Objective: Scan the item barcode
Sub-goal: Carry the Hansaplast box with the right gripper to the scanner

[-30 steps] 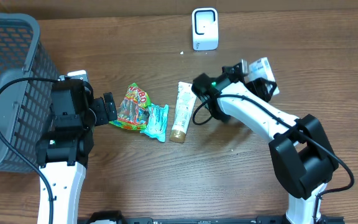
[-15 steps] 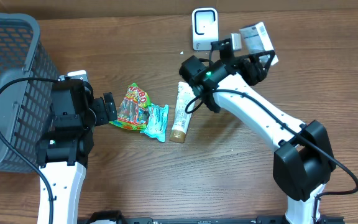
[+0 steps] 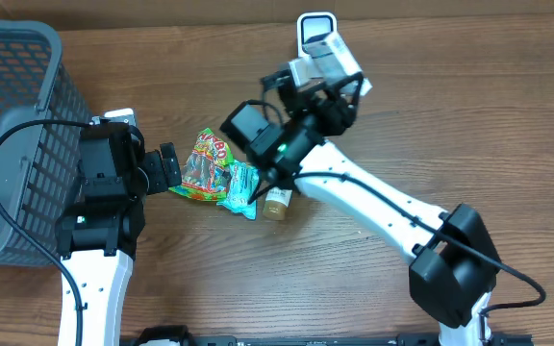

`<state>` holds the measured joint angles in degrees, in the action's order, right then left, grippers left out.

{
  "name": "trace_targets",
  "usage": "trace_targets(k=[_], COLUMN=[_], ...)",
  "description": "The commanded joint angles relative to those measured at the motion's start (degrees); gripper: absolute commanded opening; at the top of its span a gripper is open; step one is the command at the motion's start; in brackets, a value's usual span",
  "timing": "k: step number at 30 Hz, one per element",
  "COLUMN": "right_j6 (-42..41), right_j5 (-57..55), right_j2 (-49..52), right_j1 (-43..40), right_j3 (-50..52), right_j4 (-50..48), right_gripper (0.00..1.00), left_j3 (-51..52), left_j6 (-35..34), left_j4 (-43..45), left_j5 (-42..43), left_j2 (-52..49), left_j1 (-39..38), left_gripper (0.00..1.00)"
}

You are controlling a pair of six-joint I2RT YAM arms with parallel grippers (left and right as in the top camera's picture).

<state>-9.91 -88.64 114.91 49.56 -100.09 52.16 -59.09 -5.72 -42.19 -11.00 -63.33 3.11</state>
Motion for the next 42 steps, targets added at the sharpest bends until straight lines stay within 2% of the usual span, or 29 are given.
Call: trace_targets(k=[1, 9, 16, 18, 23, 29, 32, 35, 39, 42], right_j6=[9.51, 16.04, 15.72, 15.76, 13.81, 7.54, 5.86, 4.11, -4.37, -16.22], right_j5=[-1.4, -1.4, -1.14, 3.04, 25.73, 57.42, 79.95, 108.83, 135.95, 148.19], right_j2=[-0.04, -0.04, -0.04, -0.04, -1.7, -10.05, -12.87, -13.11, -10.93, -8.57], right_j1=[1.75, 2.62, 2.62, 2.6, 0.79, -8.5, -16.22, -25.88, -36.5, -40.76], right_j3=[-1.62, -1.62, -1.62, -1.62, -1.64, -1.68, -1.68, -1.66, -1.64, -1.66], right_j4=[-3.5, -9.33, -11.63, -12.87, -12.22, -12.28, -12.41, -13.86, -20.65, -32.13], right_gripper=[0.61, 0.61, 0.61, 0.61, 0.62, 0.61, 0.62, 0.62, 0.61, 0.6], left_j3=[-0.17, -0.17, -0.17, -0.17, -0.17, -0.17, -0.17, -0.17, -0.17, -0.17], left_j6=[0.83, 0.83, 0.83, 0.83, 0.83, 0.83, 0.83, 0.83, 0.83, 0.83], left_j4=[0.17, 0.2, 0.17, 0.17, 0.2, 0.2, 0.17, 0.17, 0.17, 0.17], left_j5=[-0.5, -0.5, -0.5, -0.5, -0.5, -0.5, -0.5, -0.5, -0.5, -0.5], left_j2=[0.33, 0.33, 0.33, 0.33, 0.33, 0.33, 0.33, 0.33, 0.33, 0.33], left_j1=[0.24, 0.24, 0.24, 0.24, 0.24, 0.24, 0.24, 0.24, 0.24, 0.24], left_gripper=[1.0, 1.0, 1.0, 1.0, 1.0, 1.0, 1.0, 1.0, 1.0, 1.0])
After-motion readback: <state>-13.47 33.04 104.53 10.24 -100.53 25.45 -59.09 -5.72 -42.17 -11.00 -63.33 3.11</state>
